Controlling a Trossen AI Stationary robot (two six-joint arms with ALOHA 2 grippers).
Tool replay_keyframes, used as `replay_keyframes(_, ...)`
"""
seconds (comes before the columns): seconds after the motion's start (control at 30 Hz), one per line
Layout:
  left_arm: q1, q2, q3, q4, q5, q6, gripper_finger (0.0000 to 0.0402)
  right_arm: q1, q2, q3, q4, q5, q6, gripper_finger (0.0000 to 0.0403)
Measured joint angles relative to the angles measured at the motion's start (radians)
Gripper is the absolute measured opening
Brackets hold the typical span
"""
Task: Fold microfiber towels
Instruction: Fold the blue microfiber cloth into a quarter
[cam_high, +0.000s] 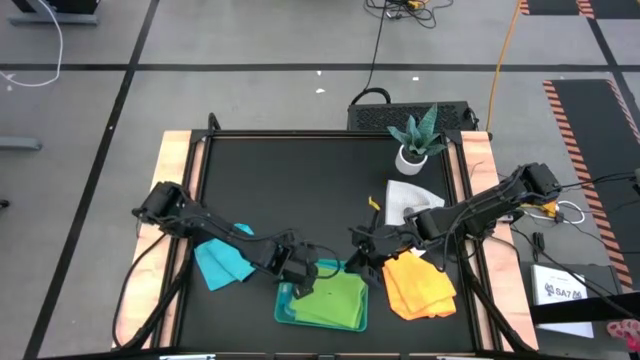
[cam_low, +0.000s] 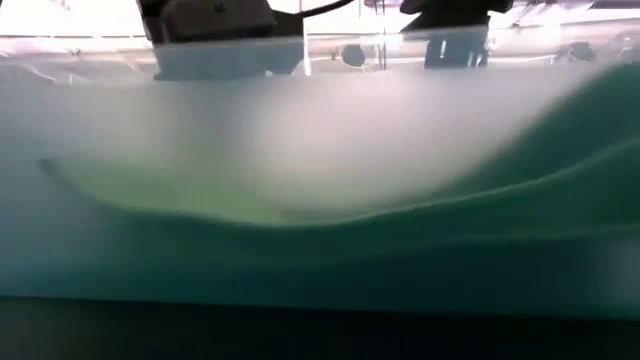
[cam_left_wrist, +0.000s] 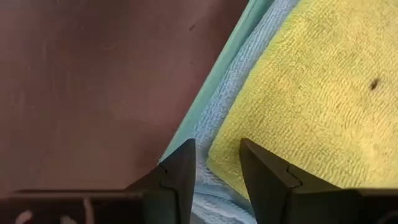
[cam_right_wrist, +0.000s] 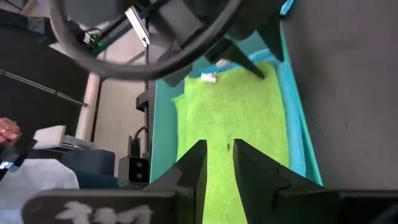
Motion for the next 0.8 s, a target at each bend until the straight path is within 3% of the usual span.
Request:
replay_keyframes(0.2, 0.014, 0.0, 0.0, 0.039, 0.105, 0.003, 0.0127, 0.0, 0.0, 0.0, -0.035, -0.003, 0.023, 0.0068)
replay_keyframes(0.47, -0.026, -0.005, 0.0, 0.123, 0.106, -0.024, 0.0127, 0.0, 0.0, 0.0, -0.083, -0.003, 0.023, 0.0068)
replay_keyframes(0.8, -0.015, -0.016, 0.001, -0.054, 0.044, -0.053, 0.0127, -0.002, 0.001, 0.0, -0.118, -0.03, 0.018, 0.0068)
